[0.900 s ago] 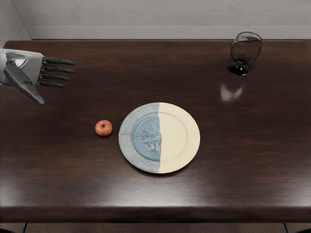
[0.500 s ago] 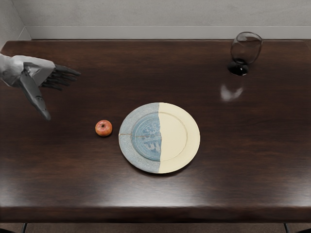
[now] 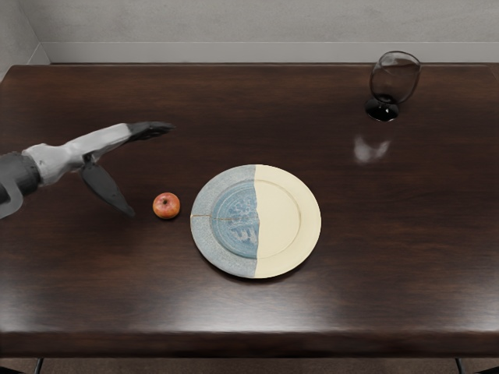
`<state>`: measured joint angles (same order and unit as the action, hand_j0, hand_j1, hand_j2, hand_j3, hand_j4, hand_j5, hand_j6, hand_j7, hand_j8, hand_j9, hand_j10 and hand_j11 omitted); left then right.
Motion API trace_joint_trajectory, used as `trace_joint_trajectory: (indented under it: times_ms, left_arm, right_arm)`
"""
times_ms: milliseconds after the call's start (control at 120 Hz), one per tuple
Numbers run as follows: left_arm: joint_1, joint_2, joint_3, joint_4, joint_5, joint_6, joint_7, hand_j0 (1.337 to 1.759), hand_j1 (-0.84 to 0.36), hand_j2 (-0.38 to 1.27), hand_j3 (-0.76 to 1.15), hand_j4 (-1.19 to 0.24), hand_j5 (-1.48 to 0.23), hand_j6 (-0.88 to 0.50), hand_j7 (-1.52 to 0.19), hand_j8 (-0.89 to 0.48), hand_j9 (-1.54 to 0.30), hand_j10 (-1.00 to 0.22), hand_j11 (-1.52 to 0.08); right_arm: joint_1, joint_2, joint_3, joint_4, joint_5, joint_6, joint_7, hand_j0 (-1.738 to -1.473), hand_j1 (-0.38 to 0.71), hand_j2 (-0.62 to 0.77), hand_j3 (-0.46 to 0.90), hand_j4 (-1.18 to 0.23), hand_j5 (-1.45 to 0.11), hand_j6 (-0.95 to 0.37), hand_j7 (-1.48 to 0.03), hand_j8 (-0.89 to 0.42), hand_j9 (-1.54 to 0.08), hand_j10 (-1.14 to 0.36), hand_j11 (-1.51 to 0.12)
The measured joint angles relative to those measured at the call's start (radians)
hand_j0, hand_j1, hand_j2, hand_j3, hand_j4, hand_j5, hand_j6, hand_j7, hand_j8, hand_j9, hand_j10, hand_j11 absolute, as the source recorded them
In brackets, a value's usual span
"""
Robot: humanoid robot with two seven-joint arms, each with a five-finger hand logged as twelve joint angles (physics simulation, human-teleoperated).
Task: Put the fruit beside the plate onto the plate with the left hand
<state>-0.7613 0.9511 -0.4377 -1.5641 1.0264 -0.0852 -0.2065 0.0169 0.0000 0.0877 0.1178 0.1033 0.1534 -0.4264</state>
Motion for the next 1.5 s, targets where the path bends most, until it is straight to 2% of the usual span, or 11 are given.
trace_joint_trajectory:
  times_ms: [67,133,200,258,417,550,658,942,1133,1183,1500]
  left_arm:
    - [0.037,0.006,0.0,0.01,-0.039,0.005,-0.034,1.658,0.22,0.03,0.0,-0.12,-0.14,-0.12,-0.14,-0.12,-0.14,-0.11,-0.14]
    - [0.042,-0.001,-0.001,0.034,-0.072,0.008,-0.052,1.658,0.22,0.03,0.0,-0.12,-0.15,-0.12,-0.15,-0.12,-0.15,-0.12,-0.14]
    - [0.051,-0.003,-0.001,0.054,-0.098,0.009,-0.062,1.658,0.22,0.03,0.0,-0.12,-0.15,-0.12,-0.15,-0.12,-0.15,-0.12,-0.15]
    - [0.075,-0.047,0.0,0.075,-0.112,0.008,-0.068,1.658,0.21,0.03,0.0,-0.12,-0.15,-0.12,-0.15,-0.12,-0.15,-0.12,-0.15]
    - [0.079,-0.102,0.006,0.149,-0.11,0.037,-0.074,1.658,0.2,0.03,0.0,-0.13,-0.16,-0.13,-0.16,-0.13,-0.16,-0.13,-0.16]
    - [0.079,-0.133,0.053,0.192,-0.064,0.146,-0.117,1.658,0.19,0.03,0.0,-0.14,-0.17,-0.14,-0.17,-0.14,-0.17,-0.14,-0.17]
    - [0.077,-0.157,0.092,0.229,-0.051,0.174,-0.134,1.658,0.19,0.03,0.0,-0.14,-0.18,-0.14,-0.18,-0.14,-0.18,-0.14,-0.18]
    - [0.079,-0.224,0.148,0.311,-0.045,0.188,-0.143,1.658,0.19,0.03,0.0,-0.14,-0.18,-0.15,-0.18,-0.14,-0.18,-0.14,-0.18]
    - [0.062,-0.251,0.197,0.351,-0.045,0.188,-0.142,1.658,0.13,0.04,0.0,-0.19,-0.24,-0.19,-0.24,-0.19,-0.24,-0.19,-0.24]
    - [0.039,-0.255,0.204,0.363,-0.045,0.188,-0.142,1.658,0.12,0.04,0.0,-0.2,-0.26,-0.2,-0.26,-0.2,-0.26,-0.2,-0.26]
    - [0.027,-0.265,0.231,0.38,-0.044,0.183,-0.139,1.658,0.02,0.06,0.0,-0.28,-0.36,-0.28,-0.36,-0.28,-0.36,-0.28,-0.36]
  right_arm:
    - [0.0,0.0,-0.003,0.0,-0.002,0.0,0.0,-1.658,-0.35,0.0,0.0,0.0,0.0,0.0,0.0,0.0,0.0,0.0,0.0]
    - [0.0,0.0,-0.005,0.0,-0.004,0.0,0.0,-1.658,-0.35,0.0,0.0,0.0,0.0,0.0,0.0,0.0,0.0,0.0,0.0]
    - [0.0,0.0,-0.006,0.0,-0.005,0.0,0.0,-1.658,-0.35,0.0,0.0,0.0,0.0,0.0,0.0,0.0,0.0,0.0,0.0]
    - [0.0,0.0,-0.007,0.0,-0.005,0.0,0.0,-1.658,-0.35,0.0,0.0,0.0,0.0,0.0,0.0,0.0,0.0,0.0,0.0]
    - [0.0,0.0,-0.014,0.0,-0.01,0.0,0.0,-1.658,-0.35,0.0,0.0,0.0,0.0,0.0,0.0,0.0,0.0,0.0,0.0]
    - [0.0,0.0,-0.015,0.0,-0.014,0.0,0.0,-1.658,-0.35,0.0,0.0,0.0,0.0,0.0,0.0,0.0,0.0,0.0,0.0]
    - [0.0,0.0,-0.015,0.0,-0.015,0.0,0.0,-1.658,-0.35,0.0,0.0,0.0,0.0,0.0,0.0,0.0,0.0,0.0,0.0]
    - [0.001,0.0,-0.016,0.0,-0.017,0.0,0.0,-1.658,-0.35,0.0,0.0,0.0,0.0,0.0,0.0,0.0,0.0,0.0,0.0]
    - [0.001,0.0,-0.016,0.0,-0.017,0.0,0.0,-1.658,-0.35,0.0,0.0,0.0,0.0,0.0,0.0,0.0,0.0,0.0,0.0]
    - [0.001,0.0,-0.016,0.0,-0.017,0.0,0.0,-1.658,-0.35,0.0,0.0,0.0,0.0,0.0,0.0,0.0,0.0,0.0,0.0]
    - [0.001,0.0,-0.016,-0.001,-0.017,0.0,0.0,-1.658,-0.35,0.0,0.0,0.0,0.0,0.0,0.0,0.0,0.0,0.0,0.0]
